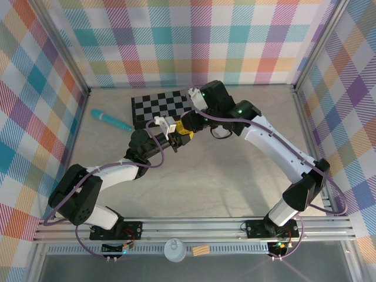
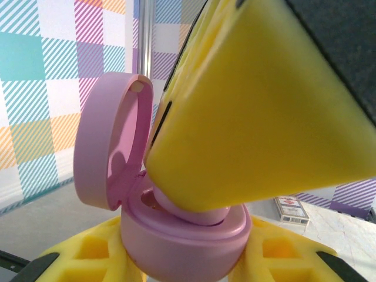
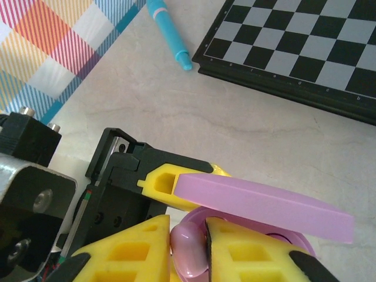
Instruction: Insert wireless bluetooth earbuds into charging case
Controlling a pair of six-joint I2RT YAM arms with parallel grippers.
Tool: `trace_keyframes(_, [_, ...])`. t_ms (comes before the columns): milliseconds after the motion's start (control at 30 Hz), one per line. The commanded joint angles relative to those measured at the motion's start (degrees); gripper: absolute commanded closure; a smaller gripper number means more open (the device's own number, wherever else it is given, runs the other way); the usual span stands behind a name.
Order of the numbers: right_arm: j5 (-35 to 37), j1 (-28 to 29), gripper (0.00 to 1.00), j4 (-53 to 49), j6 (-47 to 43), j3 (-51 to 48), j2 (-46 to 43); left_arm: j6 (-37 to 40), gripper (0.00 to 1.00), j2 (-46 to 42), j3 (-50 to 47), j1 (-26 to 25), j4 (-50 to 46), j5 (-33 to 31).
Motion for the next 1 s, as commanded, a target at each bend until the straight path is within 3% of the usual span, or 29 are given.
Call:
trace_keyframes(0, [-2.47, -1.05, 0.8, 2.32, 4.86, -0.77, -1.32, 0.53, 0.78, -0.82, 0.81, -0.73, 3.87, 0.36])
trace_keyframes(467, [-6.35, -2.14, 0.78, 6.15, 12.33, -4.98, -2.76, 0.23, 0.78, -1.08, 0.6, -0.73, 4.58, 0.06])
trace_keyframes(600, [-6.03, -2.18, 0.71, 5.74, 11.99, -4.83, -3.23, 0.16, 0.78, -1.02, 0.36, -0.75, 4.84, 0.02])
trace_keyframes(967, [-1.33, -2.25, 0.64, 3.95, 7.81, -4.36, -5.6, -0.1, 0.78, -0.8, 0.45, -0.75, 4.95, 0.11])
